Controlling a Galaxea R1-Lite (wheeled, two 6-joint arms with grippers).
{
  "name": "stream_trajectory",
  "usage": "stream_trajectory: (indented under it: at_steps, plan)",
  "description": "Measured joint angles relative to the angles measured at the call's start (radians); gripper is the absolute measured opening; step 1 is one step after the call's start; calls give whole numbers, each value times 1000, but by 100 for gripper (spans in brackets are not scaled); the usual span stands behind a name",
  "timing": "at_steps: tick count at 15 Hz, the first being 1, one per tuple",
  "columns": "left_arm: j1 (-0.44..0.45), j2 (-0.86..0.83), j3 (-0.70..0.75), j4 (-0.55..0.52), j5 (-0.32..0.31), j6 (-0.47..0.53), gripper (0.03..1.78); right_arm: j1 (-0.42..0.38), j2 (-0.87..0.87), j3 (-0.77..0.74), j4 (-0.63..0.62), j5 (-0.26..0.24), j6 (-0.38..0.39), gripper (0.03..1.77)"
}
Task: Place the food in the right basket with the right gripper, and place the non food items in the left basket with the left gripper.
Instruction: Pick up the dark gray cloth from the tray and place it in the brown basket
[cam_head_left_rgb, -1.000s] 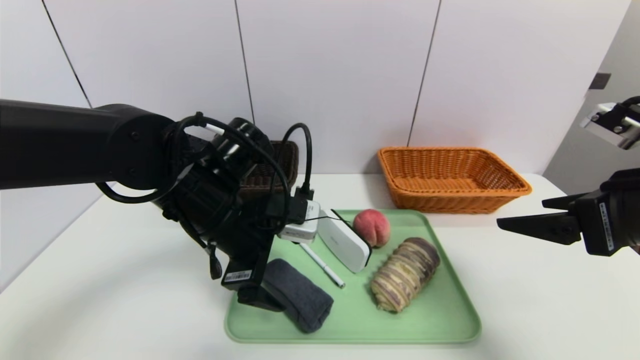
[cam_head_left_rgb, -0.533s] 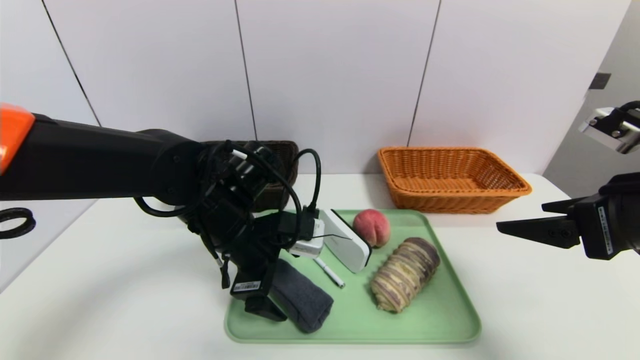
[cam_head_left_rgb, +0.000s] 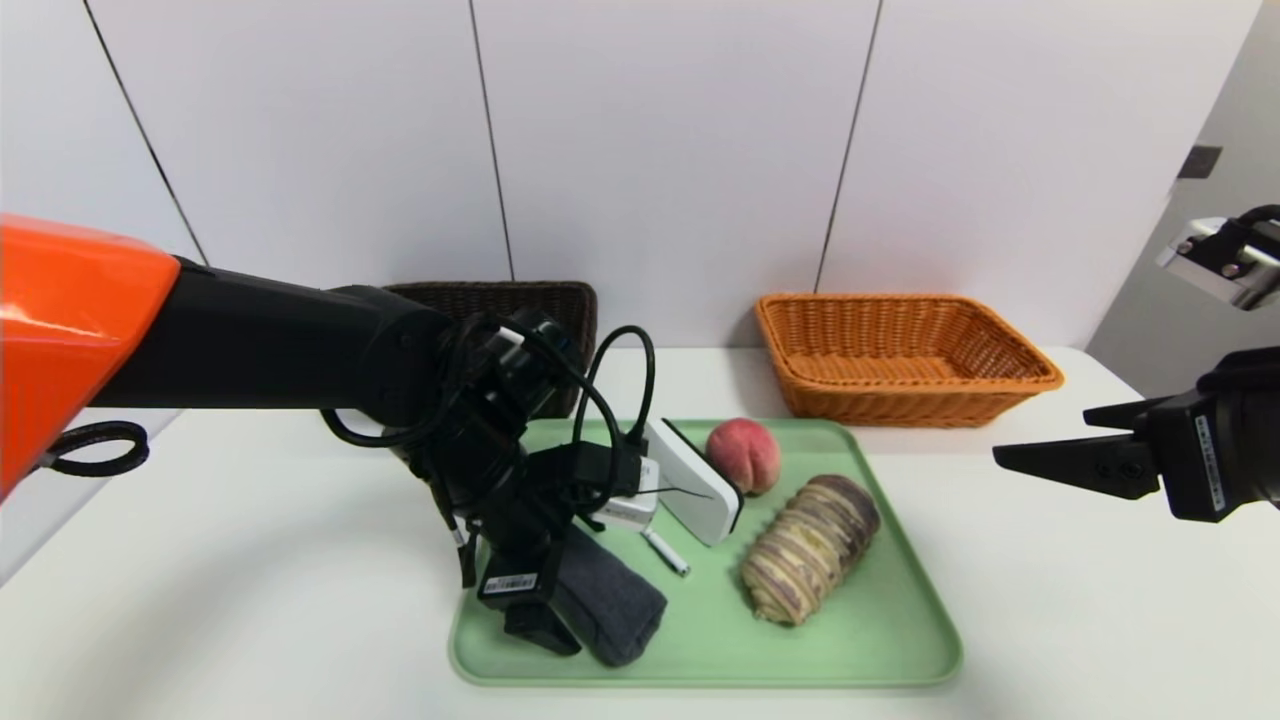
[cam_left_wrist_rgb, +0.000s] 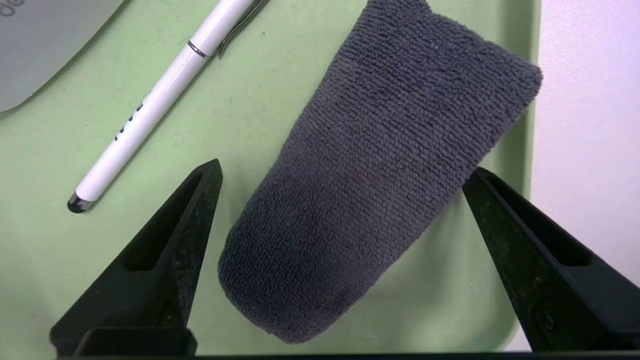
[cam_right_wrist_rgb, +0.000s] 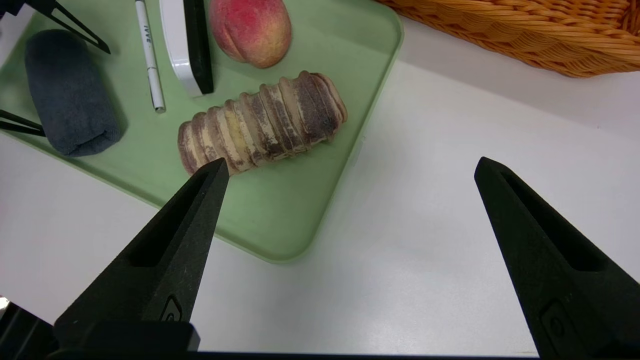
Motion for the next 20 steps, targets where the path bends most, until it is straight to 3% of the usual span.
stream_trajectory:
  at_steps: [1, 2, 5, 8, 9, 10, 14, 17, 20]
  plan:
    - [0, 4, -1, 1, 0, -3, 169, 0, 0, 2, -1, 0, 0, 170]
    - [0, 7, -1, 2, -1, -10, 158, 0, 0, 4, -2, 0, 0, 170]
    - [0, 12, -1, 7, -3, -15, 110, 0, 0, 5, -2, 0, 0, 170]
    - [-1, 9, -1, 10, -5, -17, 80, 0, 1, 6, -2, 1, 0, 170]
    - [-1, 3, -7, 10, -5, -19, 60, 0, 1, 5, -2, 1, 0, 170]
    - [0, -6, -10, 7, -5, -25, 27, 0, 1, 5, -2, 0, 0, 170]
    - [2, -78, -27, 5, -3, -142, 28, 0, 1, 5, -2, 0, 0, 170]
    - [2, -133, -87, 3, 12, -308, 28, 0, 1, 7, -2, 0, 0, 170]
    - [20, -184, -175, -12, 71, -499, 28, 1, -2, 17, -2, 0, 0, 170]
